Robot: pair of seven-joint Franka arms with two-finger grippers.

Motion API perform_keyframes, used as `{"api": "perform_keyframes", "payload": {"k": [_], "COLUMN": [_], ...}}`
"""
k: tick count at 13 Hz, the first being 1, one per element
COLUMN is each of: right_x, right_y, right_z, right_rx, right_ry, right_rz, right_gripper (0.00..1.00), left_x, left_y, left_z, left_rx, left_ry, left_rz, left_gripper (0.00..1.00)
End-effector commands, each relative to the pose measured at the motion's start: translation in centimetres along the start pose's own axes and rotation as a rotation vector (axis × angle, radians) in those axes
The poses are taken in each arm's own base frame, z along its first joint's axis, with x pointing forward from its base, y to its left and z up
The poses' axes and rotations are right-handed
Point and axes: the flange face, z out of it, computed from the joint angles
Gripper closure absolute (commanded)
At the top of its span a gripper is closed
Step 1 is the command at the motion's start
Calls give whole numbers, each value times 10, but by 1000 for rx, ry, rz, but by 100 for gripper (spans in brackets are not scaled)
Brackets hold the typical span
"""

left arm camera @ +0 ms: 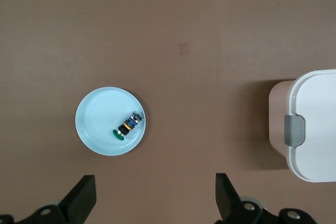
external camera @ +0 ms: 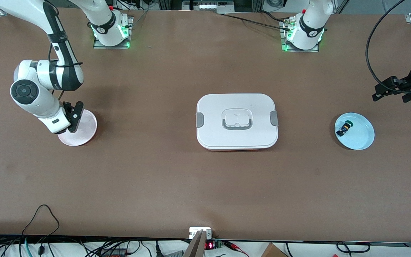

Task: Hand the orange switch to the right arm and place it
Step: 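Lower the orange switch onto the white plate with the right gripper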

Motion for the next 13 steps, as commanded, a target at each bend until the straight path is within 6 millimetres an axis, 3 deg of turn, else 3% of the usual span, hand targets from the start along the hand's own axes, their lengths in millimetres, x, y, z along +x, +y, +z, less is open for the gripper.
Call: {"api": "perform_keyframes", "payload": {"k": [1,7,13], "right_x": [-2,-3,-4], "right_y": [-10,-12,-17], "right_z": [16,50,66], "right_rx": [-31,-55,-59], "right_ry": [12,20,25], "right_rz": [-26,-26,-30], "right_gripper": [79,78,78], "left_x": [0,1,9], "left_y": [0,0,0], "left_z": [-6,0,3], "left_rx": [49,46,39], "left_ry": [-25,-45,-49], "left_rz": [-107,-170,-169], "left_gripper": [0,0,0]}}
